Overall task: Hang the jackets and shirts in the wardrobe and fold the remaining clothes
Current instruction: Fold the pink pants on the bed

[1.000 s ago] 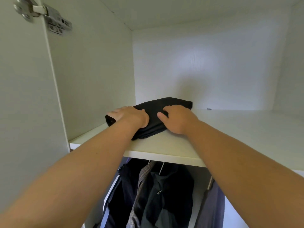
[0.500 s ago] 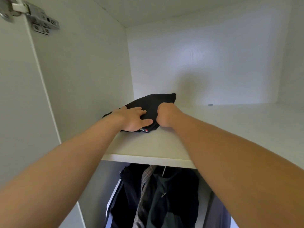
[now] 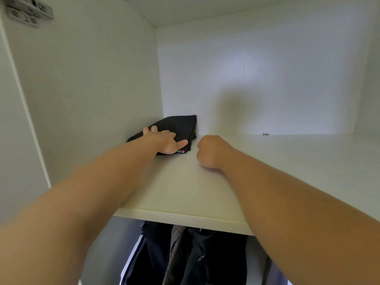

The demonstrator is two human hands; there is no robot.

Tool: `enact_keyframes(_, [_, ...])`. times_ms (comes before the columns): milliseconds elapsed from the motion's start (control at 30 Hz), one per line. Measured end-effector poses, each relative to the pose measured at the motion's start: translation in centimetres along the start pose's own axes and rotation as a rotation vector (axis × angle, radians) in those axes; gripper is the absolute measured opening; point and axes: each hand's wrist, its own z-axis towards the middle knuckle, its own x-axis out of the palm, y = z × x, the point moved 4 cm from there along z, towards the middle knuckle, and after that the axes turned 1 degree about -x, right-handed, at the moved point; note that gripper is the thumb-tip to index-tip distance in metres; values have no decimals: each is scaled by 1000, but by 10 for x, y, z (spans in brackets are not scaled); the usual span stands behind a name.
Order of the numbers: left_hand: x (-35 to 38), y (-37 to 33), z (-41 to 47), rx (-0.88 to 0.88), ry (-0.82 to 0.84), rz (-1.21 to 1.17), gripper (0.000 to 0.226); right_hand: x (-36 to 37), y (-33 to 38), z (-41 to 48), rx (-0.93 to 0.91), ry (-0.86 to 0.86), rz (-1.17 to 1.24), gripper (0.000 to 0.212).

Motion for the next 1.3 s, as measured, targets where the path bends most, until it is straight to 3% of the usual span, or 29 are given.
enact_keyframes(167, [5,-3,5,7,-54,-153,81,-2,-1,2,-9,-24,52,23])
enact_keyframes(267, [1,11,-4,79,-144,-406,57,-1,2,3,-31,-29,37,23])
enact_keyframes(400, [-8,27,-31,160,-310,-509,35,-5,9,-1,-66,-91,135,15])
enact_keyframes(667, [-14,43,-133,-35,-527,-694,26,-17,36,-9,-121,-204,264,19])
enact_keyframes(867, [5,67,-284,-235,-791,-836,12,-35,97,-51,-435,-265,261,46])
enact_keyframes(1033, [39,80,-435,-453,-839,-864,16,-35,155,-163,-779,-324,436,43])
enact_keyframes(1100, [59,78,-493,-544,-820,-909,19,-15,174,-218,-828,-209,638,44])
enact_keyframes(1167, [81,73,-552,-619,-802,-953,22,21,192,-277,-863,17,770,48])
enact_keyframes(1300, [142,65,-665,-834,-773,-1023,28,101,223,-408,-1028,426,814,54])
